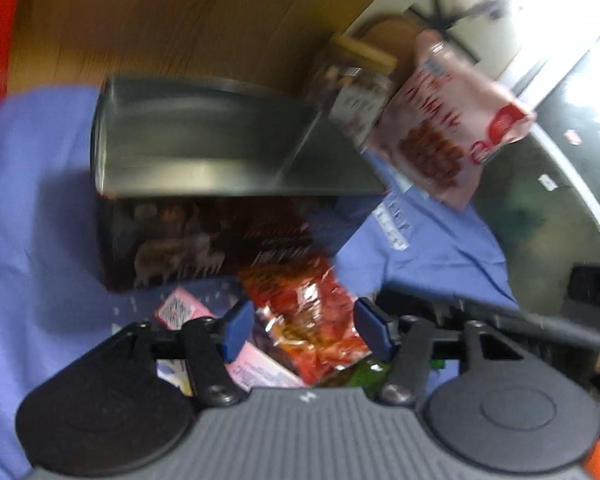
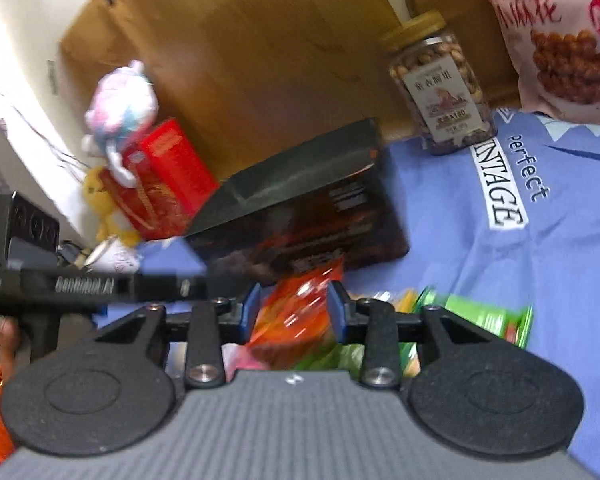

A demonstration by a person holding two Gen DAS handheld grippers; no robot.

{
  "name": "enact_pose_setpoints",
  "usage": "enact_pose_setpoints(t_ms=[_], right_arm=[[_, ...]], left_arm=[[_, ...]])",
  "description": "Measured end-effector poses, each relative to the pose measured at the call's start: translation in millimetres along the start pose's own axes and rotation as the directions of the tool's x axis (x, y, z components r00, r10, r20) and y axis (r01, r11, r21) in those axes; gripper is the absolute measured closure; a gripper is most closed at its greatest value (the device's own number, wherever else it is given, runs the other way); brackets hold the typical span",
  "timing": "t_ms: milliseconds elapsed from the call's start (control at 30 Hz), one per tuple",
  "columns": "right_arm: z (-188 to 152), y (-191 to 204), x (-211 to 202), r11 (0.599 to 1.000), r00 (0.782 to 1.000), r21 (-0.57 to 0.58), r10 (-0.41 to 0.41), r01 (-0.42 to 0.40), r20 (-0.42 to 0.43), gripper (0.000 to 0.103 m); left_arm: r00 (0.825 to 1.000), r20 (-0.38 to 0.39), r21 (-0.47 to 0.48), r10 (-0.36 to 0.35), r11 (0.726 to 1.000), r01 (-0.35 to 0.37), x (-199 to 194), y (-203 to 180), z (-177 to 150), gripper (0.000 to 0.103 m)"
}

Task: Organize snacks
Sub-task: 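Grasp the red spicy snack packet with the left tool and lift, then lower the red packet into the black tin box and open left tool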

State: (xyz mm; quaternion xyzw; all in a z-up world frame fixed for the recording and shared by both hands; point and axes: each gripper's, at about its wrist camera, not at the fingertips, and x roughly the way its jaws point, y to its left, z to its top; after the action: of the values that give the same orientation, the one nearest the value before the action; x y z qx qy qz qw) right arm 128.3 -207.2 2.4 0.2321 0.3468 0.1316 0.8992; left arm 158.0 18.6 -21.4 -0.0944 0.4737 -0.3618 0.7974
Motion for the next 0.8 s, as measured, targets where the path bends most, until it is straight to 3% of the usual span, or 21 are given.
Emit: enact_pose_setpoints(t_ms=[133,233,333,400,533,633,800], right_arm=[[14,-13,31,1.000,0.996,0.009,0.002,-0.001,-0.094,0.062],[8,-15,43,0.997,0.986,0.017,0.077,-0.075,-0.151,0.065],[-1,-14,30,0.994,0.989,0.017,0.110,-0.109,-0.096,0.073],[-3,-17,18,0.989,0.989,0.046,0.141,-0.139,-0.047,0.094],[8,-5,-4,0.977,0.976,0.030,0.210,-0.212,0.055,0.094],[35,11,-3,0.971,0.966,-0.013,0.238,-0.238,0.104,0.095],[80,19,36,0.985,0.975,-0.076,0.165,-0.154,0.150,0.095]], left_arm=[[0.999,-0.004,-0.002,-0.047,0.999,0.047,6,4,-11,0.048],[1.000,0.025,0.014,-0.005,1.000,0.005,7,2,-19,0.071],[0.999,0.043,-0.023,-0.012,1.000,0.013,-5,5,-23,0.071],[0.997,0.075,-0.022,-0.029,0.999,0.031,-18,2,-23,0.070],[0.987,0.162,0.014,-0.019,1.000,0.016,-41,-10,-4,0.070],[0.975,0.222,0.016,-0.012,1.000,0.009,-51,-11,28,0.070],[0.956,0.283,0.022,0.079,0.996,-0.089,-32,-5,72,0.073]])
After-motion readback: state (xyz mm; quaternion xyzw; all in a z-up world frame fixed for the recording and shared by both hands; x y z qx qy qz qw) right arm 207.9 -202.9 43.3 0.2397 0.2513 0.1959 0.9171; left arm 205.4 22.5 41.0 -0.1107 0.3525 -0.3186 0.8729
